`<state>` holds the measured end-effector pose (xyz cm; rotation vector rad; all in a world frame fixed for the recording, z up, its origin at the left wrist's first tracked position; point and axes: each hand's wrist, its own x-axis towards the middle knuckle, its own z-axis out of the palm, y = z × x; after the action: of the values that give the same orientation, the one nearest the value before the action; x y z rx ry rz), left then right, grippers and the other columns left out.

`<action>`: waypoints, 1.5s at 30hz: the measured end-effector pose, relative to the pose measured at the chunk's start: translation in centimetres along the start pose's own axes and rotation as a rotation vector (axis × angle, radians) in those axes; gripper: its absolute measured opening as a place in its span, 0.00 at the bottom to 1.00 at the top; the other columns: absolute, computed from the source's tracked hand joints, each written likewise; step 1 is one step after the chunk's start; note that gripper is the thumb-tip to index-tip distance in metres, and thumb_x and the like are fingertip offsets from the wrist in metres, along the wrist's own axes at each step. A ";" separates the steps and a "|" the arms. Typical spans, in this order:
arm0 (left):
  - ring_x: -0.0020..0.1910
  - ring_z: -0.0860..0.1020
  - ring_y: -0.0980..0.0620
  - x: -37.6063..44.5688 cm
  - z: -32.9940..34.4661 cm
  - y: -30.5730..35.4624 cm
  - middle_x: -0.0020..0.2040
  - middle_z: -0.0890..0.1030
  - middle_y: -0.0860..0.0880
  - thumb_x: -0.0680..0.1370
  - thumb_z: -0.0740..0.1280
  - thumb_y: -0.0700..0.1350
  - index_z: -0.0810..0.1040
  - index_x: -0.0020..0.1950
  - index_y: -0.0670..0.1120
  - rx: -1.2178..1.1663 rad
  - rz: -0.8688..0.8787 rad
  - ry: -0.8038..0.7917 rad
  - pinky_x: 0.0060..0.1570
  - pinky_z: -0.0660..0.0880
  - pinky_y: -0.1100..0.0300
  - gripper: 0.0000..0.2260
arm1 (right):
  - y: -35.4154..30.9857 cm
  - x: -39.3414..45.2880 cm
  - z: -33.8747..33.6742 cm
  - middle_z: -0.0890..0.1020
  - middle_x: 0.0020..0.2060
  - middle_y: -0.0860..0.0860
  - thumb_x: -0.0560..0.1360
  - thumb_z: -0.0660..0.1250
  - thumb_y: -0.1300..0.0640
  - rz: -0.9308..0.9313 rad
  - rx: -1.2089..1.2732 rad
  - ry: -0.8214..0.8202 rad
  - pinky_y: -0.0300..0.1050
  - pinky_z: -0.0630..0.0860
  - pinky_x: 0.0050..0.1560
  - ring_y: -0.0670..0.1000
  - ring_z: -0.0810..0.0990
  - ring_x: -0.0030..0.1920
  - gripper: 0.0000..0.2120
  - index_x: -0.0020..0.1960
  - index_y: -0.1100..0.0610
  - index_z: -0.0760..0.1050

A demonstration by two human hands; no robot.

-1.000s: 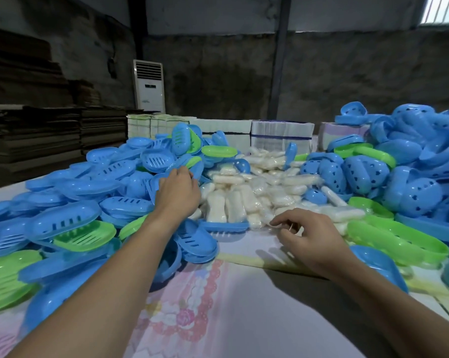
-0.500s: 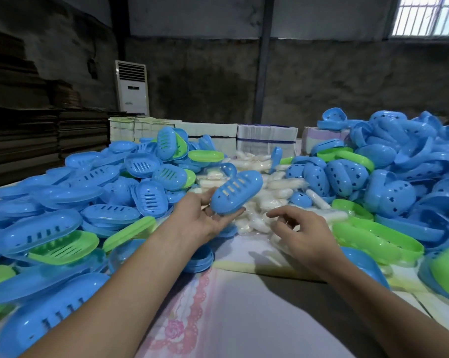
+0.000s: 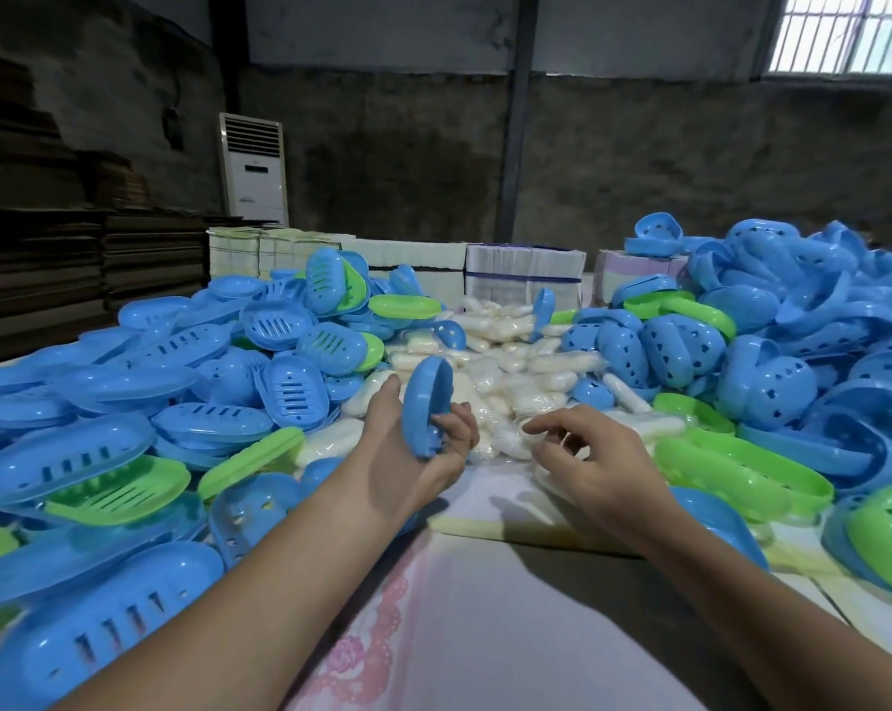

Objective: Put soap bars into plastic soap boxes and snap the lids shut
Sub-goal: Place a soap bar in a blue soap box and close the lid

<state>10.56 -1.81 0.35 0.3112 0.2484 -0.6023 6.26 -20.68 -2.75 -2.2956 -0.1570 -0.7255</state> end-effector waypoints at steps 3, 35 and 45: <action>0.30 0.70 0.50 0.0 0.0 -0.7 0.42 0.72 0.41 0.82 0.64 0.53 0.78 0.49 0.38 0.071 0.014 -0.045 0.15 0.64 0.68 0.17 | -0.1 -0.1 0.0 0.79 0.41 0.46 0.73 0.70 0.59 -0.002 0.008 -0.001 0.39 0.70 0.44 0.43 0.76 0.40 0.10 0.46 0.43 0.80; 0.47 0.81 0.50 1.4 0.6 -1.6 0.45 0.83 0.51 0.78 0.73 0.52 0.81 0.49 0.46 0.619 0.524 -0.030 0.48 0.81 0.56 0.10 | 1.4 0.4 -2.7 0.78 0.56 0.48 0.72 0.66 0.43 0.189 -0.577 -0.302 0.47 0.73 0.58 0.53 0.74 0.59 0.22 0.65 0.43 0.73; 0.55 0.72 0.71 0.9 -0.5 -2.1 0.64 0.65 0.51 0.66 0.79 0.34 0.76 0.56 0.56 1.299 1.122 -0.065 0.43 0.73 0.76 0.26 | 1.4 0.3 -2.3 0.80 0.61 0.49 0.66 0.68 0.44 0.159 -0.643 -0.346 0.47 0.75 0.57 0.53 0.76 0.62 0.33 0.70 0.43 0.69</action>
<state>9.99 -3.71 -0.78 1.5459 -0.4308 0.4421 5.89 -23.28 -2.01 -2.9941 0.1222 -0.3097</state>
